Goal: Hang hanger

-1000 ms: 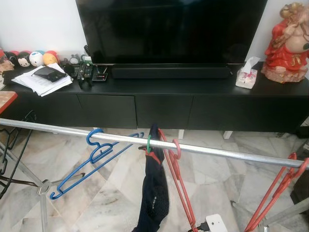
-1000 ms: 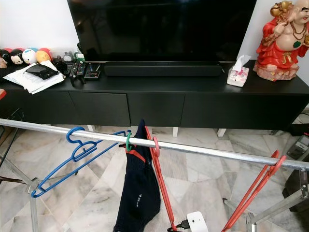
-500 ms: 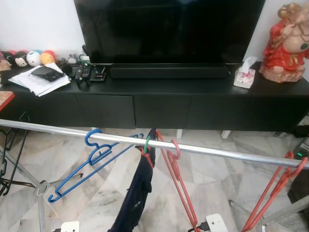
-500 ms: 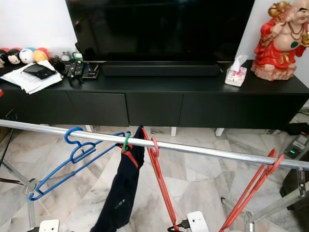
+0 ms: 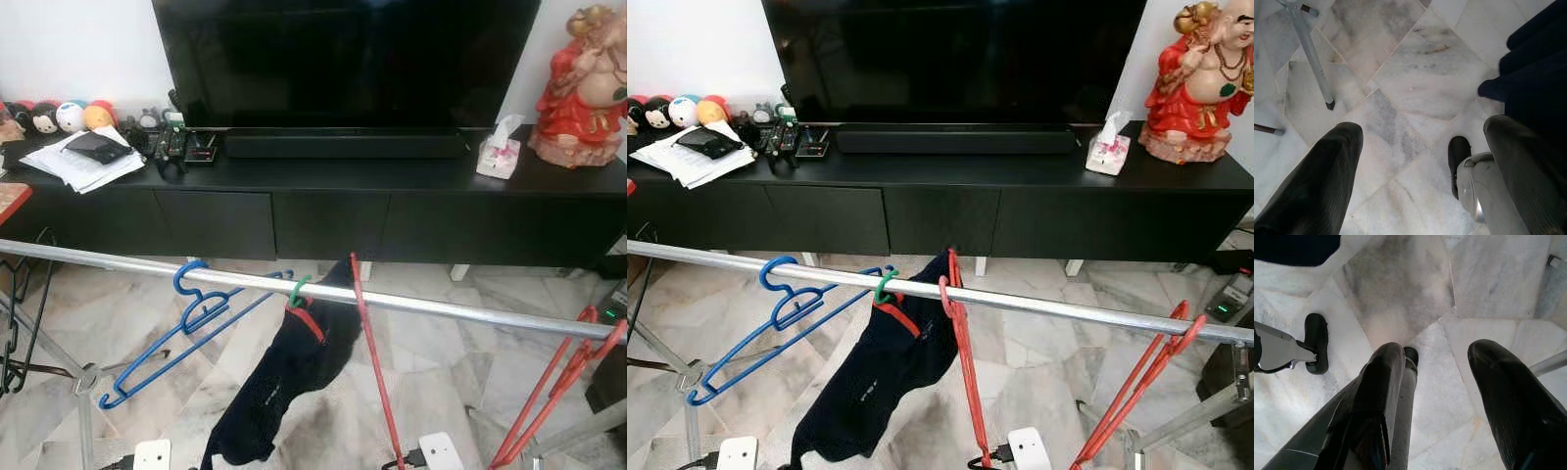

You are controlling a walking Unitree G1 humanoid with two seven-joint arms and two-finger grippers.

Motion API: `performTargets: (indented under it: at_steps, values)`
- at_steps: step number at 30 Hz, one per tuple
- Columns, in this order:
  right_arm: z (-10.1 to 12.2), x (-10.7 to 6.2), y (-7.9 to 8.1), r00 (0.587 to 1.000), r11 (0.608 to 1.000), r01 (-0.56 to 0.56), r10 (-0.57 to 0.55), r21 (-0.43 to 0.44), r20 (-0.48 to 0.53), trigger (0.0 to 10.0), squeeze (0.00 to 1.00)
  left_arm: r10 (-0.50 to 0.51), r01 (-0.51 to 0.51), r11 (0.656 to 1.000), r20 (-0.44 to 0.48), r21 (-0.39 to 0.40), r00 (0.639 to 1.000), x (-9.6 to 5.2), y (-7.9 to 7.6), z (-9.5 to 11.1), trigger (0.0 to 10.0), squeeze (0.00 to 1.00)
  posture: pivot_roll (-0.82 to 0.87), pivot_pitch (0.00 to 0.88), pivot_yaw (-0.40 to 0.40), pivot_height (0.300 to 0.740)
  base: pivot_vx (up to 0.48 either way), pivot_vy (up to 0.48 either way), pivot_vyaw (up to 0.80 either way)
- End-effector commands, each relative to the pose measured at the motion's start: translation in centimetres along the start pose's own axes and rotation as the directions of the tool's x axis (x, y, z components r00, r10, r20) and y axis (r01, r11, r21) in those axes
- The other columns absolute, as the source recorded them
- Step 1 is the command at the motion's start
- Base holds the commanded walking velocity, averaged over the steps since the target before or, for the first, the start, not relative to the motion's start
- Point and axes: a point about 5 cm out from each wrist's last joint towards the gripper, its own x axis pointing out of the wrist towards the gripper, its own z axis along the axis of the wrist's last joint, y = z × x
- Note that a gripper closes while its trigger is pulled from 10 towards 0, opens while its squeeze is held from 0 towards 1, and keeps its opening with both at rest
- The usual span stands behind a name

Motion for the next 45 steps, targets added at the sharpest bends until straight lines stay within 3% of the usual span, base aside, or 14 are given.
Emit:
performTargets:
  at_steps: [1,45]
  values:
    - [0.11,0.01,0.02,1.000,1.000,0.004,-0.004,0.022,0.008,10.0,0.00,0.007,-0.007,1.000,-0.026,-0.023,1.000,-0.18,0.23,-0.69,10.0,0.00,-0.09,0.000,0.015,0.740,-0.259,0.000,0.00]
    - [0.21,0.00,0.00,1.000,1.000,-0.011,0.011,0.013,0.015,10.0,0.00,0.023,-0.026,0.998,-0.038,-0.059,0.999,-0.37,0.39,-1.24,10.0,0.00,-0.09,0.000,0.011,0.740,-0.258,0.000,0.00]
